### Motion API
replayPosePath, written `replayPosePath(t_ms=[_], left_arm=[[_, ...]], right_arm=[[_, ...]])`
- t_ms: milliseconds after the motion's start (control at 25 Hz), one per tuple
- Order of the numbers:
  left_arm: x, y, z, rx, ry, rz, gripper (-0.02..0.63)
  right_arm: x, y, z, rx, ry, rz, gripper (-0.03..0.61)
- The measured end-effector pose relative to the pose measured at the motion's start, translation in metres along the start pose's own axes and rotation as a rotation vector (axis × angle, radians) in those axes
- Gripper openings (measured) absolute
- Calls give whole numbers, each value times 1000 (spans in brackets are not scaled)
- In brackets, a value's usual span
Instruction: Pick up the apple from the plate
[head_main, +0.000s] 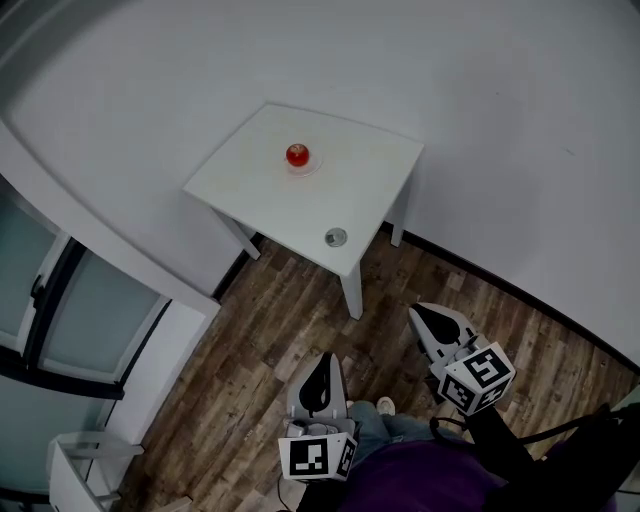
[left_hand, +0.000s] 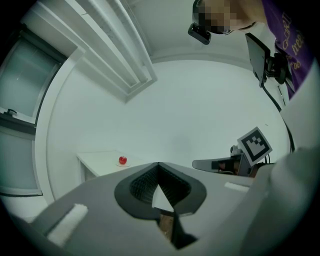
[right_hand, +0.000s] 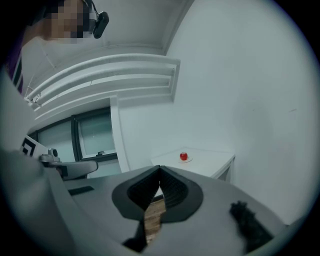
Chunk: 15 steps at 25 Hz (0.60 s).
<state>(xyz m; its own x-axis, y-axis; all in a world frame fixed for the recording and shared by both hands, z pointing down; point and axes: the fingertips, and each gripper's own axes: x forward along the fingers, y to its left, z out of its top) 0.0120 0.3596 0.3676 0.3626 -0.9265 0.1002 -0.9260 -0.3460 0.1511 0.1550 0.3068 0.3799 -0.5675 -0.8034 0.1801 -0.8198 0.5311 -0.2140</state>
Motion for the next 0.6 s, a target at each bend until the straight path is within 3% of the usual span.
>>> replayPosePath(t_ms=[600], left_arm=[[93,72,17,20,-11,39,6]], right_arm=[[97,-43,21,-2,-6,-2,11]])
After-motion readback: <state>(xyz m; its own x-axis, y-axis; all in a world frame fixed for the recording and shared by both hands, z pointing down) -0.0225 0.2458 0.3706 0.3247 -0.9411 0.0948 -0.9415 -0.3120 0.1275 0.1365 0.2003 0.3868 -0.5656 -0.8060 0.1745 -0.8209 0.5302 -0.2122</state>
